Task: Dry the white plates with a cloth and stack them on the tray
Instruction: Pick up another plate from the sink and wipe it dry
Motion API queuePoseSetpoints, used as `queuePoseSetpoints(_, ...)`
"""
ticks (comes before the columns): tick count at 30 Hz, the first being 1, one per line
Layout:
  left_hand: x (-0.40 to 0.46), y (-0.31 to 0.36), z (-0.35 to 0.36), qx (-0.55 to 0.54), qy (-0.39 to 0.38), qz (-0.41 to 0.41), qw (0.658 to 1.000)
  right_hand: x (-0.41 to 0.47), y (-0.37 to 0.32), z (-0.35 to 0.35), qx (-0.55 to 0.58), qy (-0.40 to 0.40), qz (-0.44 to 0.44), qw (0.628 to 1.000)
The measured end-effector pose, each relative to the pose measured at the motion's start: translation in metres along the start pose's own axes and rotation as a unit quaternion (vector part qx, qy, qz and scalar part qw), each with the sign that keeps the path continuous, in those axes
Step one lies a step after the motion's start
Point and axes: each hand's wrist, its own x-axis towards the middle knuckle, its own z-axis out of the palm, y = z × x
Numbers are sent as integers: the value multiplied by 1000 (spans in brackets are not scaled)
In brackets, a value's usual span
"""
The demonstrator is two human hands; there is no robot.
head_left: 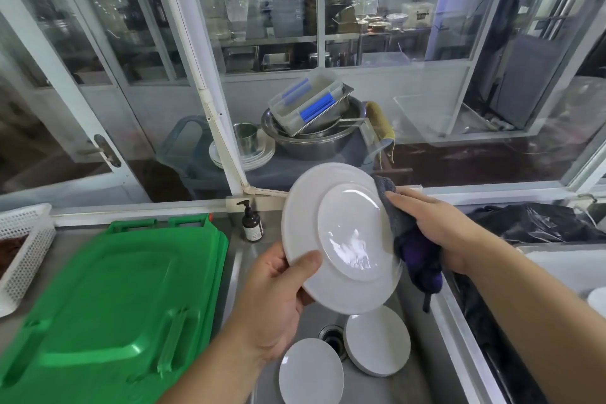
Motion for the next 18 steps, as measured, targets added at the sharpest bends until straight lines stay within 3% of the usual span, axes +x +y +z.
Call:
queuePoseSetpoints(5,-5,-11,0,-22,9,-51,998,-8,16,0,6,4,0,1000)
queuePoseSetpoints(10,4,17,-3,46,-3,-97,994,-18,22,3,-17,19,-4,1000)
queuePoseSetpoints(18,3,29,8,109,27,-5,994,-21,5,-7,-132,-15,-103,986)
